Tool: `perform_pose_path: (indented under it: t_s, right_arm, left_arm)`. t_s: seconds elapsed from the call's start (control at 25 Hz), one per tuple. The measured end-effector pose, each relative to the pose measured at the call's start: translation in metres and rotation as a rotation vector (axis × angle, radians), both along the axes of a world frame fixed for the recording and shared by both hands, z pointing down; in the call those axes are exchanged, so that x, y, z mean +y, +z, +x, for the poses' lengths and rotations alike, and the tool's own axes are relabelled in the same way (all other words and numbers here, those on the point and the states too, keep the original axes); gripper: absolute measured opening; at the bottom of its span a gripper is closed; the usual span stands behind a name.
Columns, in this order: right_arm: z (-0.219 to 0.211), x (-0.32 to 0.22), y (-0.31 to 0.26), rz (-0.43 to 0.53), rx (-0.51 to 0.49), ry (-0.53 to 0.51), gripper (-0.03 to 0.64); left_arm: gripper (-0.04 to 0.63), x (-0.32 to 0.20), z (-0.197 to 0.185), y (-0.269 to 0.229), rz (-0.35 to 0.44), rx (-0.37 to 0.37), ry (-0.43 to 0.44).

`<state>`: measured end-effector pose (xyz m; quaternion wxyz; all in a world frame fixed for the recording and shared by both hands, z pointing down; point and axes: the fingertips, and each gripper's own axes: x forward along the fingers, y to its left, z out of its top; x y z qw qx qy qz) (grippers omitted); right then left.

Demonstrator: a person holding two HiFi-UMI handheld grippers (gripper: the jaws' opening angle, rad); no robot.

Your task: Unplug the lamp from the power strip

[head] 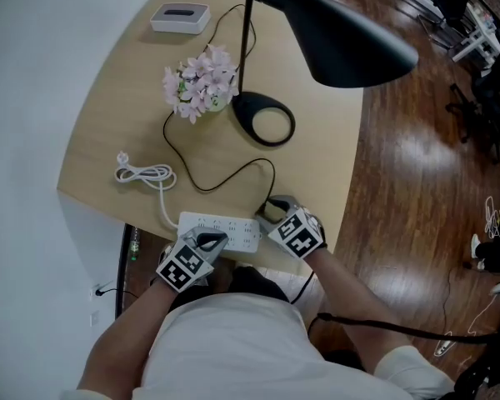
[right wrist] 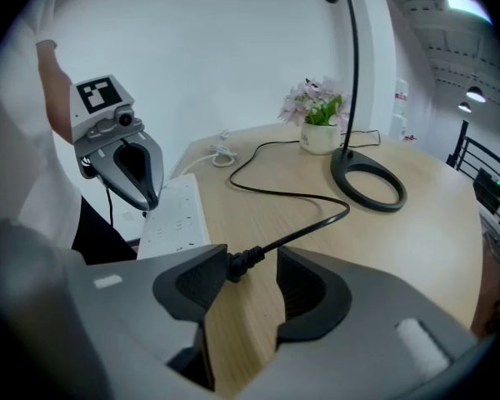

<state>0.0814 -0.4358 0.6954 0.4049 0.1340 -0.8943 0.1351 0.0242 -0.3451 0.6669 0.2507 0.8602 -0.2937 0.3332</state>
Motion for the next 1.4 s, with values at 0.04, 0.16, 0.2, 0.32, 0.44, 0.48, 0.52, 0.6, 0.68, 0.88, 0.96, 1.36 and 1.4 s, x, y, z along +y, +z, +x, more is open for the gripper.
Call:
perform_pose_path:
  t_s: [0.04, 0.16, 0.2, 0.32, 0.44, 0.48, 0.52, 0.6, 0.68, 0.88, 0.96, 1.36, 1.4]
  right_arm:
    - [0.003, -0.001, -0.002, -0.005, -0.016, 0.029, 0.193]
    - [0.016, -0.005, -0.003, -0.011, -0.052, 0.121, 0.201]
    - [0.021, -0.005, -0.002, -0.009, -0.057, 0.155, 0.201]
    - [0.033, 0.002, -0.011, 0.007, -0.077, 0.248, 0.215]
    - [0.04, 0.018, -0.03, 0.047, -0.094, 0.294, 0.225]
    - [0.04, 0.027, -0.039, 0.064, -0.104, 0.303, 0.225]
    - [0.039, 0.038, -0.049, 0.082, -0.114, 0.308, 0.225]
    - [0.033, 0.067, -0.068, 0.117, -0.129, 0.312, 0.225]
    - [0.024, 0.103, -0.088, 0.14, -0.14, 0.317, 0.225]
    - [-0.011, 0.213, -0.138, 0.179, -0.19, 0.366, 0.225]
    - [-0.028, 0.259, -0.155, 0.196, -0.211, 0.383, 0.225]
    - [-0.061, 0.428, -0.201, 0.243, -0.242, 0.397, 0.225]
    - [-0.059, 0.441, -0.205, 0.252, -0.245, 0.396, 0.225]
  left_arm:
    - [0.003, 0.001, -0.002, -0.006, 0.011, 0.012, -0.015]
    - [0.003, 0.004, -0.008, -0.023, 0.032, 0.055, -0.063]
    - [0.003, 0.006, -0.011, -0.027, 0.037, 0.063, -0.07]
    - [0.003, 0.018, -0.02, -0.04, 0.057, 0.077, -0.066]
    - [0.003, 0.033, -0.029, -0.056, 0.09, 0.1, -0.058]
    - [0.003, 0.04, -0.032, -0.063, 0.106, 0.112, -0.052]
    - [0.003, 0.048, -0.036, -0.07, 0.125, 0.125, -0.046]
    - [0.003, 0.069, -0.045, -0.087, 0.166, 0.156, -0.034]
    - [0.005, 0.096, -0.056, -0.107, 0.21, 0.188, -0.026]
    - [0.003, 0.186, -0.099, -0.161, 0.303, 0.262, -0.011]
    - [0.005, 0.224, -0.12, -0.173, 0.33, 0.278, -0.01]
    - [0.005, 0.358, -0.159, -0.197, 0.403, 0.31, 0.012]
    - [0.005, 0.369, -0.157, -0.2, 0.414, 0.309, 0.012]
